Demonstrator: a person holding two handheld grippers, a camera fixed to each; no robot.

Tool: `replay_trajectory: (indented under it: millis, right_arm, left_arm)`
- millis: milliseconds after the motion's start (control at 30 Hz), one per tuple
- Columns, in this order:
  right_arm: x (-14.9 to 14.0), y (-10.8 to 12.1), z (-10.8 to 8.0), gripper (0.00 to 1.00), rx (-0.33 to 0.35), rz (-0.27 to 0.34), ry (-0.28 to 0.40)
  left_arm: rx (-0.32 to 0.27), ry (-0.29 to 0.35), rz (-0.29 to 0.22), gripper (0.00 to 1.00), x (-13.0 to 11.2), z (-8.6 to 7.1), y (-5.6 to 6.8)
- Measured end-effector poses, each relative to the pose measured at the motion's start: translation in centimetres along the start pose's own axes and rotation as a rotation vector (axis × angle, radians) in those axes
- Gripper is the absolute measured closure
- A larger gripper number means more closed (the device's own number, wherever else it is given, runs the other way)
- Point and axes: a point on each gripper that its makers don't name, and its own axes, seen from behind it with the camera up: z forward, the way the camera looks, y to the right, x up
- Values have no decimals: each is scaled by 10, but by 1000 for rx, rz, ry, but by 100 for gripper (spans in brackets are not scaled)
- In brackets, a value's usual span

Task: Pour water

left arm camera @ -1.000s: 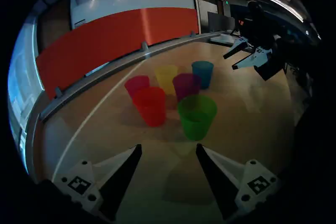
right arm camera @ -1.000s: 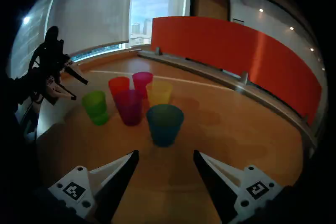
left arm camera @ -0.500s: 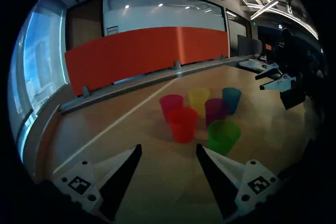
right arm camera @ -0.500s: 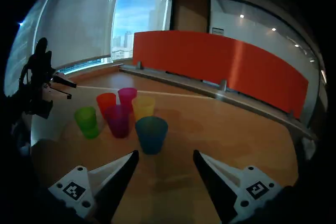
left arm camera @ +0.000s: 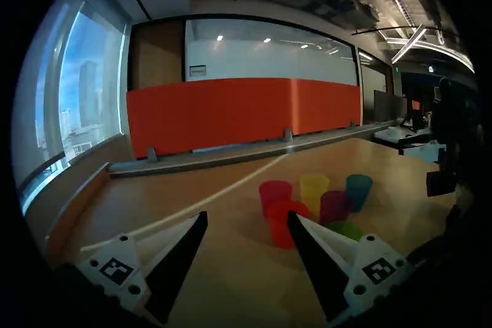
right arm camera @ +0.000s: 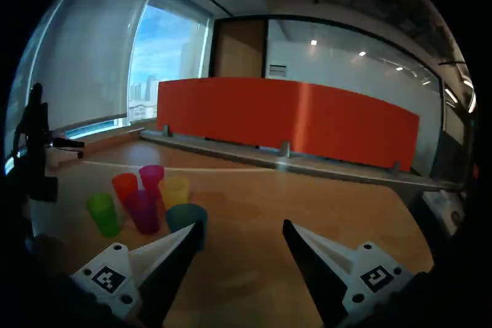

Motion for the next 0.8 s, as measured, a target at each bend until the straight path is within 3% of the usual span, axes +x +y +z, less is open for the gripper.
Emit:
replay_trajectory:
  millis: [300,500,667,800]
  right_arm:
    - [30,39,-14,0,-160,74,151]
    - [46,60,-30,0,-261,99,239]
    - [56,70,-40,0,-325,106,293]
    - [55,74,-44,0,-355,85,297]
  left_arm:
    - [80,79,24,4,20,-7,-3]
    - [127,123,-9,4,33,-13,-4]
    - [152,138,-32,4,34,-14,-4]
    - [166,137,-35,4,31,-13,-2]
